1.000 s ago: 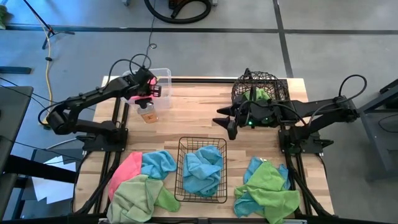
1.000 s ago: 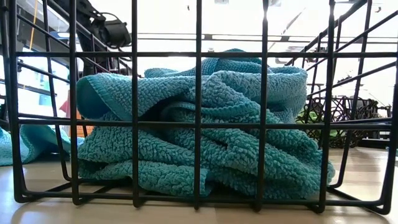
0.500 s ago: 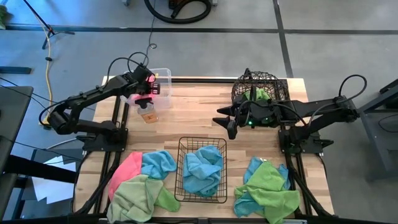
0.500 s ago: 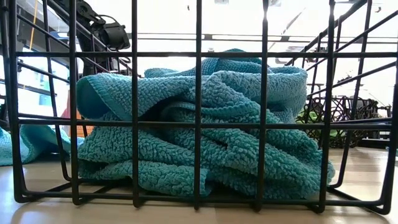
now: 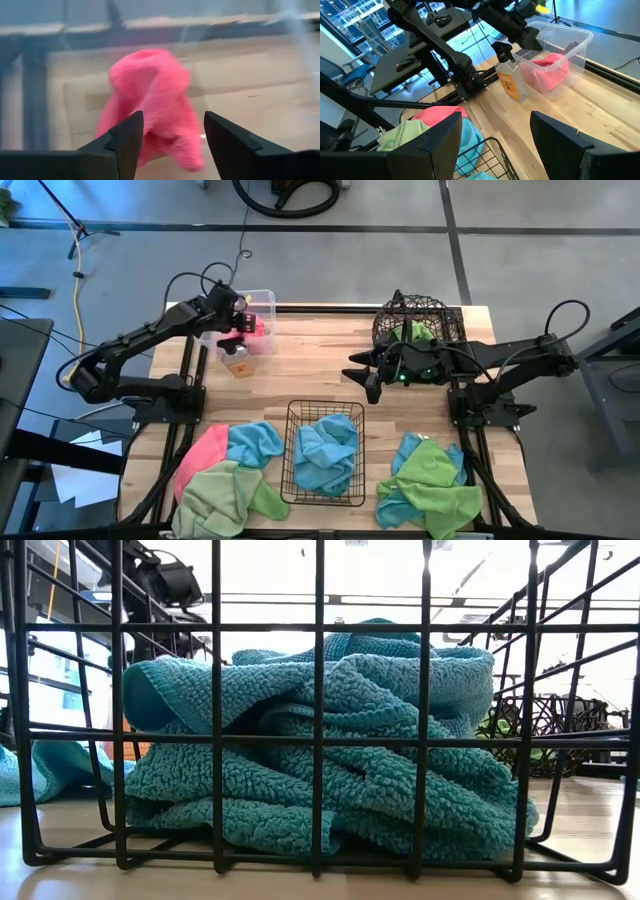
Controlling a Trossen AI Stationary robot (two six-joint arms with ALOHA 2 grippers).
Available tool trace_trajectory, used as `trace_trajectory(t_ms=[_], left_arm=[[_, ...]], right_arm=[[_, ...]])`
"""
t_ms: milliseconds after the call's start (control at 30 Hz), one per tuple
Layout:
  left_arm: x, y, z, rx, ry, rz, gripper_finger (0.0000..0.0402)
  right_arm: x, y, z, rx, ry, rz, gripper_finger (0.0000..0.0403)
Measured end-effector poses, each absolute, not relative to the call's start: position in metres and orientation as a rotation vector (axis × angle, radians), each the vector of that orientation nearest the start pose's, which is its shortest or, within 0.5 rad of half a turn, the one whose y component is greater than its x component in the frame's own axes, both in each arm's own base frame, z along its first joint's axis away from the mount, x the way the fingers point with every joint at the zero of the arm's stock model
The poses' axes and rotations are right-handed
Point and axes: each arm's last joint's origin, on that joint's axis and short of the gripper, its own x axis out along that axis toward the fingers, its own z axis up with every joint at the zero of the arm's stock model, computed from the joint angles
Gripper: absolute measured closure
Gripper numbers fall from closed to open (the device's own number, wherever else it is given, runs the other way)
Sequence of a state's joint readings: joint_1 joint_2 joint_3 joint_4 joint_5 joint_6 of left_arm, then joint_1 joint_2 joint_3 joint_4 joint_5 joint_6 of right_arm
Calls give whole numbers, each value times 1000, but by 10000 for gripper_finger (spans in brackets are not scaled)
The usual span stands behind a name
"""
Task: Sort microfiber towel by color & place in baskets
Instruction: Put the light green towel into the left transparent bin
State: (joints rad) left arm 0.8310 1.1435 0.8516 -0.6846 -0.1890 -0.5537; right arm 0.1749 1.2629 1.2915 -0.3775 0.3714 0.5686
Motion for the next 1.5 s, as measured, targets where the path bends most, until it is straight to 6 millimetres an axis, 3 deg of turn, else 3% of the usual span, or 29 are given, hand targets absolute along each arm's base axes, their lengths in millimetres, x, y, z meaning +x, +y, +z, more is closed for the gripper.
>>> trace_trajectory(t_ms=[167, 467, 667, 800, 1000, 1233, 1500], left_arm=[[141, 160, 286, -734, 584, 1110, 191], [128, 143, 370, -580, 296, 1051, 190], [126, 112, 395, -534, 186, 817, 190], [130, 86, 403, -507, 153, 673, 190], [142, 46, 408, -467, -42, 385, 190], [173, 4, 383, -446, -212, 55, 190], [194, -24, 362, -263, -165, 14, 190]], right_arm=[[270, 35, 390, 422, 273, -291, 171], [270, 34, 390, 409, 262, -326, 171], [270, 34, 390, 385, 265, -321, 171], [270, 33, 391, 379, 241, -356, 171], [272, 33, 399, 334, 177, -330, 171], [275, 39, 406, 352, 143, -130, 171], [264, 40, 419, 368, 90, -20, 171]])
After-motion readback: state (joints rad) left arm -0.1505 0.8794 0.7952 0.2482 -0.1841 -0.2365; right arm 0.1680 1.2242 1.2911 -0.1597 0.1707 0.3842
